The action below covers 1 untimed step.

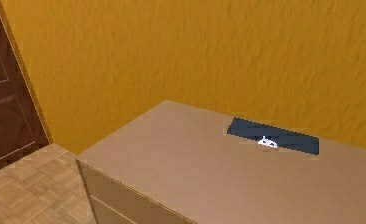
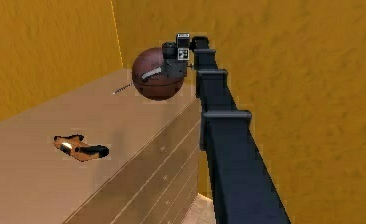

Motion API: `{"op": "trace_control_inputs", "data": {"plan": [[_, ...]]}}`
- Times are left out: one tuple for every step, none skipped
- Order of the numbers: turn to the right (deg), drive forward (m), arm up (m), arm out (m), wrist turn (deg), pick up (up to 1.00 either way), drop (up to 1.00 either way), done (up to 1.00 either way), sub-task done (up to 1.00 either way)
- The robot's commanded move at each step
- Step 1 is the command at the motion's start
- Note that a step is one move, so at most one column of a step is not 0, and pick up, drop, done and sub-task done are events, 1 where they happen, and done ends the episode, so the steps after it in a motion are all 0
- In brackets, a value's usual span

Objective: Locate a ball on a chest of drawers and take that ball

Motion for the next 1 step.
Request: {"op": "trace_control_inputs", "data": {"plan": [[0.0, 0.0, 0.0, 0.0, 0.0, 1.0, 0.0, 0.0, 0.0]]}}
